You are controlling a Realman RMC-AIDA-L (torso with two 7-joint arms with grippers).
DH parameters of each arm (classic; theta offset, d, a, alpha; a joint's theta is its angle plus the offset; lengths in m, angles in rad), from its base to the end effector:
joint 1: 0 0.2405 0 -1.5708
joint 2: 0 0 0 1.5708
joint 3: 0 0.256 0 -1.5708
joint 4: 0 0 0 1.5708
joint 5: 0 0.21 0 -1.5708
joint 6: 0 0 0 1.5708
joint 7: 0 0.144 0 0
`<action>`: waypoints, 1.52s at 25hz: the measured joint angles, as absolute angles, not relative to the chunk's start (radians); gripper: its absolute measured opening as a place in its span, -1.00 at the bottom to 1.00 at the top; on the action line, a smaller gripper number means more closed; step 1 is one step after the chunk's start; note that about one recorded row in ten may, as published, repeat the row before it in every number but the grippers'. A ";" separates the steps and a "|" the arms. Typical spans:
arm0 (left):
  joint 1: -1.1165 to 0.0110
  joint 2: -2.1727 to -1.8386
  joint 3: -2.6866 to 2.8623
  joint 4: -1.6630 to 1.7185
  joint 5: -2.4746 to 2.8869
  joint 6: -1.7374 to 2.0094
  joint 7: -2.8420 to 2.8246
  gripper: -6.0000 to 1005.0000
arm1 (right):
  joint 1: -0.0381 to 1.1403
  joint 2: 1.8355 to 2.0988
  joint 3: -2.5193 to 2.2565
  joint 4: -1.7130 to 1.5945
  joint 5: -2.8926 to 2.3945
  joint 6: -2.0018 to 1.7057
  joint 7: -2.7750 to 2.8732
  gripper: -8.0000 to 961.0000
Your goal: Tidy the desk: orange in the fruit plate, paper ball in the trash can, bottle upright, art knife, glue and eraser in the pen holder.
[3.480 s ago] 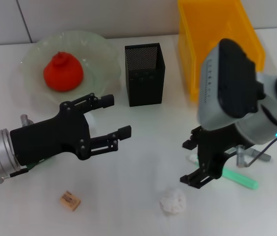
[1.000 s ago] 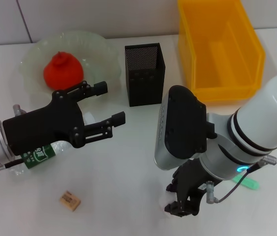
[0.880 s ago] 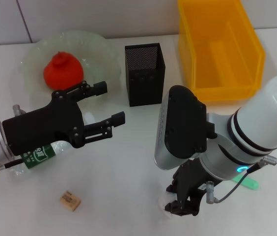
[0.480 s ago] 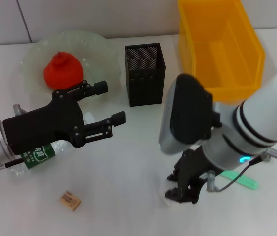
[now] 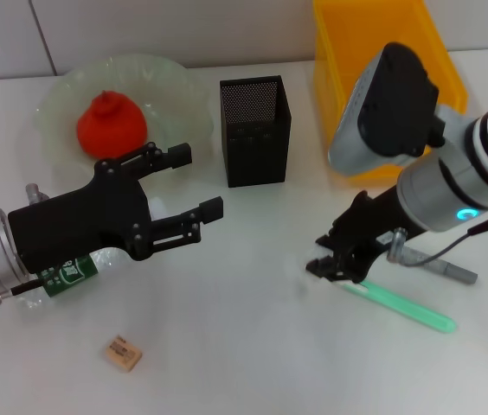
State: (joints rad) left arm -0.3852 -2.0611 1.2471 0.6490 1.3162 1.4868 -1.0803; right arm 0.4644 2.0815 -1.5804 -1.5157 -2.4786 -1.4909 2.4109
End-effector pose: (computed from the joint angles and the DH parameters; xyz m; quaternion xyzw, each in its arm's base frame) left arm -0.2266 0.3063 -0.0235 -0.9167 -0.0885 -0.3620 0.1444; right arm 0.1619 0.3205 -0.0247 -0.9609 0.1927 -0.1466 0.1341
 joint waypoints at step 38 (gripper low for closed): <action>-0.388 -2.066 1.249 0.620 1.318 1.480 -1.063 0.49 | 0.419 2.084 -1.414 -1.535 -2.473 -1.109 2.357 -0.40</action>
